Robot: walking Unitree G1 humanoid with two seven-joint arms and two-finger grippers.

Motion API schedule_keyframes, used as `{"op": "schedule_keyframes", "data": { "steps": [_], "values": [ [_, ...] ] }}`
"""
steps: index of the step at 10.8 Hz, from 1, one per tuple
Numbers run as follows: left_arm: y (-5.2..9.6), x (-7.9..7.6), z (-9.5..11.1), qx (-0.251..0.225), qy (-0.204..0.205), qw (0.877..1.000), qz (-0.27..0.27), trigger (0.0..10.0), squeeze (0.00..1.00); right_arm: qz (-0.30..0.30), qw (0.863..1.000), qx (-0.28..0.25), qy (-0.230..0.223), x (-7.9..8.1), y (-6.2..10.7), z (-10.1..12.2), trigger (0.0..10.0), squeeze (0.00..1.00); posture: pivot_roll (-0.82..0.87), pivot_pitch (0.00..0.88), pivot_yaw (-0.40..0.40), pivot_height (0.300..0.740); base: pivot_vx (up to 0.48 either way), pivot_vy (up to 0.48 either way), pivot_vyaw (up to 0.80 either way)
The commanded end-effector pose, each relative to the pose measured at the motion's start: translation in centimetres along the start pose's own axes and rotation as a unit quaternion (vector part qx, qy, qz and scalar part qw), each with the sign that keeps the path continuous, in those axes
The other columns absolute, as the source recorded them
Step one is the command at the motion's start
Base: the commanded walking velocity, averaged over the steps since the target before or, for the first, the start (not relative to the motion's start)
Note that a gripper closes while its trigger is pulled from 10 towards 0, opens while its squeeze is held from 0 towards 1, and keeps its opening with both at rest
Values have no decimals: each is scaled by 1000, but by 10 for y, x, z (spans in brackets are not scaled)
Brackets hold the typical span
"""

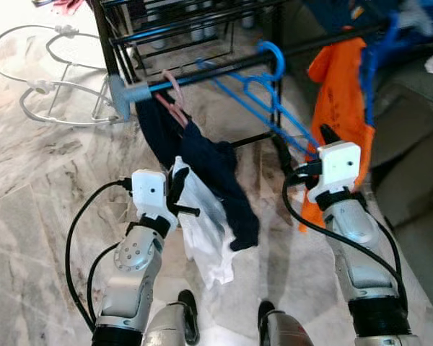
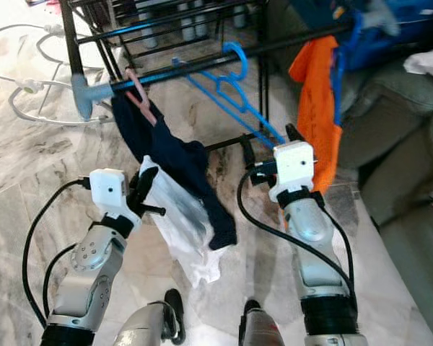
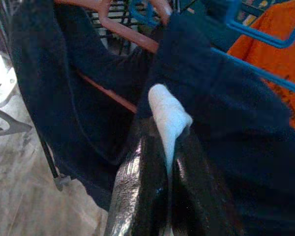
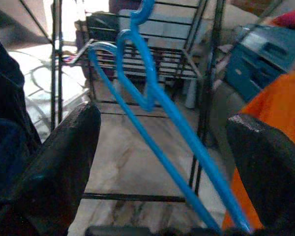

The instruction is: Hang hanger

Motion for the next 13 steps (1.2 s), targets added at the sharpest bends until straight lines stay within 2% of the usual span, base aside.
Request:
{"op": "schedule_keyframes", "data": {
  "steps": [1, 2, 3, 5, 7, 9, 10, 11, 13],
  "values": [
    [1, 0, 0, -4, 1, 1000, 1, 10000, 0, 23, 1000, 4, 9, 3, -2, 2, 10000, 0, -163, 245, 67, 740, 0, 0, 0],
    [0, -3, 0, -5, 1, 1000, -5, 10000, 0, 38, 999, 5, 21, 3, -6, 5, 10000, 0, -166, 242, 68, 740, 0, 0, 0],
    [-1, -4, 1, -10, -3, 1000, -10, 10000, 0, 44, 997, -11, 58, -2, -12, 17, 10000, 0, -166, 241, 68, 740, 0, 0, 0],
    [0, 0, 0, -7, -5, 1000, -5, 10000, 0, 43, 997, -11, 57, -10, -13, 27, 10000, 0, -163, 247, 62, 740, 0, 0, 0],
    [3, 0, -3, -4, -6, 1000, 0, 10000, 0, 74, 995, 13, 59, 0, -6, 15, 10000, 0, -158, 258, 65, 740, 0, 0, 0],
    [4, -1, -2, -3, -6, 1000, 1, 10000, 0, 122, 990, 62, 36, 10, -10, 1, 10000, 0, -156, 273, 67, 740, 0, 0, 0],
    [4, -1, -2, -3, -7, 1000, 0, 10000, 0, 139, 986, 77, 53, 6, -16, -1, 10000, 0, -151, 285, 65, 740, 0, 0, 0],
    [4, 1, -1, -4, -8, 1000, 2, 10000, 0, 139, 984, 69, 90, -4, -27, 8, 10000, 0, -140, 294, 58, 740, 0, 0, 0],
    [8, 4, 0, -5, -7, 1000, 8, 10000, 0, 136, 984, 57, 103, -11, -44, 21, 10000, 0, -124, 297, 53, 740, 0, 0, 0]
  ]
}}
Point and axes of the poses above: a point about 5 cm out from each wrist's last joint towards the gripper, its own y axis pointing back from the gripper into the wrist, its own z axis along the axis of the wrist's last joint, x = y × z, the point moved 5 cm from there along -y, pointing out of the wrist towards the gripper, and after that the axes turned 11 degrees about -y, right-handed, at the moved point
